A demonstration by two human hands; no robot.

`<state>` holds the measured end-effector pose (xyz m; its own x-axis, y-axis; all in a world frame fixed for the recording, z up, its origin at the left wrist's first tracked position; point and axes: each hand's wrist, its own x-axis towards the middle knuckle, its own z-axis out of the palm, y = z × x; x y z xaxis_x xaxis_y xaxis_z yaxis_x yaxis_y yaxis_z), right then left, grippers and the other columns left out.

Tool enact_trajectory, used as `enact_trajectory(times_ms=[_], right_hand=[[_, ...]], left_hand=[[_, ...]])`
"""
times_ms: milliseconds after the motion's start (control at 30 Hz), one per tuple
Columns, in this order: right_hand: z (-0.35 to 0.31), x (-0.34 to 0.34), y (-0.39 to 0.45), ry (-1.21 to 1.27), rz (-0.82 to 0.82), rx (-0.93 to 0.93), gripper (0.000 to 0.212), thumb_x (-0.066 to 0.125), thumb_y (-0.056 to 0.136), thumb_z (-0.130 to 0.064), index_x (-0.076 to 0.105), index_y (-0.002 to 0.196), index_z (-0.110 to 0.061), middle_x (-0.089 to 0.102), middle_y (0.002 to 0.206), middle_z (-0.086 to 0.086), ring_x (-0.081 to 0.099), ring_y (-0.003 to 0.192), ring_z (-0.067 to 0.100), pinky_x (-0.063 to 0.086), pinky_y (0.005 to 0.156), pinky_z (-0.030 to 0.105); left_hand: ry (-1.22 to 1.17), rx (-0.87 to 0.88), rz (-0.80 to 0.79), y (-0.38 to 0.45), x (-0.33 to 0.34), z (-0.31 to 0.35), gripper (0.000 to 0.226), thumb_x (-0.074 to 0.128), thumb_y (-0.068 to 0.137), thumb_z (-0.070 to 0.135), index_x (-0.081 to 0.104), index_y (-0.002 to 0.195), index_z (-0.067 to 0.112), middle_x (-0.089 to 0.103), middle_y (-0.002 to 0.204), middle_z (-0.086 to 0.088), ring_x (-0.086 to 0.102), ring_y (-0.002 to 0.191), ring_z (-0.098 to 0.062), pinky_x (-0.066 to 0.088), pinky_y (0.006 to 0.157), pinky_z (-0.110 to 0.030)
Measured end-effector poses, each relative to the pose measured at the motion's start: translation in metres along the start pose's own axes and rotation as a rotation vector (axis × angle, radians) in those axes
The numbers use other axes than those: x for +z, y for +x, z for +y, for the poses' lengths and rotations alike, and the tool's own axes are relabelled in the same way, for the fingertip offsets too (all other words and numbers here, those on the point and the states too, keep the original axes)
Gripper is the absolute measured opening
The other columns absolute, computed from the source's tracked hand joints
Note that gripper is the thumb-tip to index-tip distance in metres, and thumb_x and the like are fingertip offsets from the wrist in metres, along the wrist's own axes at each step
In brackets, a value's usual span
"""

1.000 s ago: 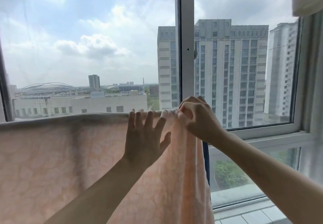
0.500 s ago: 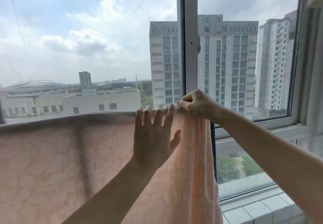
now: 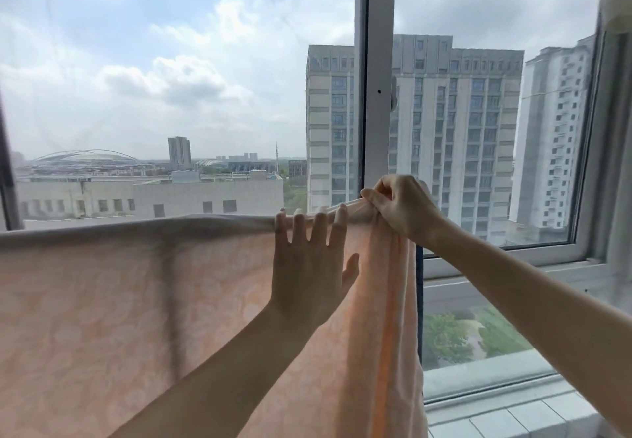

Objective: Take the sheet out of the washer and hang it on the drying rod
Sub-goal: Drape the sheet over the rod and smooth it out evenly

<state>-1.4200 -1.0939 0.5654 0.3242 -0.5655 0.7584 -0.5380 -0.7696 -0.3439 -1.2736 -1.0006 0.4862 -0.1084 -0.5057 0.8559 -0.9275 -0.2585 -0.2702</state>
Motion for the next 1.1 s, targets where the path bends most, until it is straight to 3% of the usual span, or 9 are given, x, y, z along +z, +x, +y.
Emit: enact_trajectory(times_ms=[67, 167, 267, 367, 500, 667, 833, 967, 1100], right_hand=[[0.001, -0.001, -0.001, 0.005, -0.021, -0.029, 0.020, 0.060, 0.094, -0.032, 0.062, 0.082, -0.016, 0.057, 0.069, -0.011, 0.056, 0.064, 0.001, 0.049, 0.061, 0.020], [0.005, -0.006, -0.007, 0.042, -0.045, -0.057, 0.021, 0.060, 0.094, -0.031, 0.064, 0.082, -0.014, 0.057, 0.069, -0.012, 0.057, 0.065, 0.000, 0.046, 0.058, 0.010], [0.020, -0.014, -0.012, 0.104, -0.039, -0.024, 0.024, 0.056, 0.097, -0.027, 0.068, 0.088, -0.008, 0.067, 0.077, 0.001, 0.065, 0.072, 0.015, 0.052, 0.062, 0.018], [0.042, -0.023, -0.017, 0.109, -0.063, 0.024, 0.017, 0.056, 0.096, -0.023, 0.068, 0.097, -0.011, 0.070, 0.086, 0.002, 0.066, 0.082, 0.015, 0.047, 0.064, 0.014], [0.060, -0.029, -0.022, 0.193, -0.160, 0.067, 0.015, 0.061, 0.093, -0.030, 0.068, 0.100, -0.019, 0.069, 0.092, -0.003, 0.065, 0.085, 0.010, 0.057, 0.076, 0.033], [0.052, -0.036, -0.023, 0.134, -0.172, -0.020, 0.020, 0.063, 0.092, -0.023, 0.068, 0.107, -0.009, 0.069, 0.100, 0.004, 0.063, 0.077, 0.007, 0.049, 0.066, 0.012], [0.049, -0.037, -0.026, 0.289, -0.239, 0.175, 0.029, 0.071, 0.087, -0.020, 0.061, 0.111, -0.008, 0.065, 0.101, 0.005, 0.067, 0.081, 0.016, 0.055, 0.061, 0.020], [0.049, -0.037, -0.022, 0.160, -0.155, 0.205, 0.022, 0.076, 0.082, -0.024, 0.069, 0.095, -0.008, 0.069, 0.087, 0.003, 0.065, 0.082, 0.013, 0.045, 0.064, 0.014], [0.054, -0.050, -0.013, 0.069, 0.113, 0.206, 0.007, 0.068, 0.088, -0.009, 0.068, 0.094, -0.007, 0.065, 0.085, 0.003, 0.057, 0.077, 0.013, 0.037, 0.057, 0.008]], left_hand=[[-0.006, -0.011, -0.012, 0.004, -0.001, 0.007, 0.064, 0.031, 0.092, 0.054, 0.047, 0.138, 0.012, 0.056, 0.124, -0.013, 0.053, 0.113, -0.036, 0.033, 0.107, -0.059], [-0.025, -0.014, -0.017, 0.007, 0.000, 0.018, 0.062, 0.032, 0.093, 0.055, 0.048, 0.136, 0.014, 0.056, 0.122, -0.013, 0.053, 0.113, -0.036, 0.031, 0.109, -0.057], [-0.023, -0.019, -0.018, 0.009, 0.002, 0.026, 0.061, 0.034, 0.092, 0.056, 0.048, 0.134, 0.015, 0.056, 0.122, -0.013, 0.052, 0.112, -0.037, 0.031, 0.108, -0.060], [-0.010, -0.029, -0.022, 0.011, 0.004, 0.028, 0.058, 0.039, 0.090, 0.054, 0.048, 0.132, 0.015, 0.056, 0.121, -0.014, 0.052, 0.111, -0.038, 0.030, 0.107, -0.061], [-0.006, -0.043, -0.005, 0.011, 0.005, 0.029, 0.051, 0.040, 0.091, 0.049, 0.053, 0.126, 0.014, 0.058, 0.119, -0.015, 0.052, 0.109, -0.038, 0.031, 0.105, -0.060], [0.012, -0.037, -0.036, 0.011, 0.000, 0.028, 0.055, 0.033, 0.093, 0.052, 0.058, 0.119, 0.011, 0.058, 0.116, -0.017, 0.052, 0.106, -0.040, 0.034, 0.102, -0.059], [0.033, -0.034, -0.063, 0.011, -0.001, 0.022, 0.060, 0.033, 0.093, 0.057, 0.057, 0.119, 0.009, 0.059, 0.115, -0.018, 0.053, 0.103, -0.040, 0.035, 0.101, -0.059], [0.038, -0.038, -0.070, 0.009, 0.001, 0.021, 0.060, 0.033, 0.094, 0.057, 0.059, 0.116, 0.008, 0.060, 0.115, -0.019, 0.053, 0.105, -0.041, 0.034, 0.102, -0.060], [0.031, -0.034, -0.041, 0.008, 0.000, 0.021, 0.062, 0.031, 0.095, 0.059, 0.059, 0.117, 0.008, 0.059, 0.114, -0.020, 0.053, 0.104, -0.041, 0.034, 0.102, -0.060]])
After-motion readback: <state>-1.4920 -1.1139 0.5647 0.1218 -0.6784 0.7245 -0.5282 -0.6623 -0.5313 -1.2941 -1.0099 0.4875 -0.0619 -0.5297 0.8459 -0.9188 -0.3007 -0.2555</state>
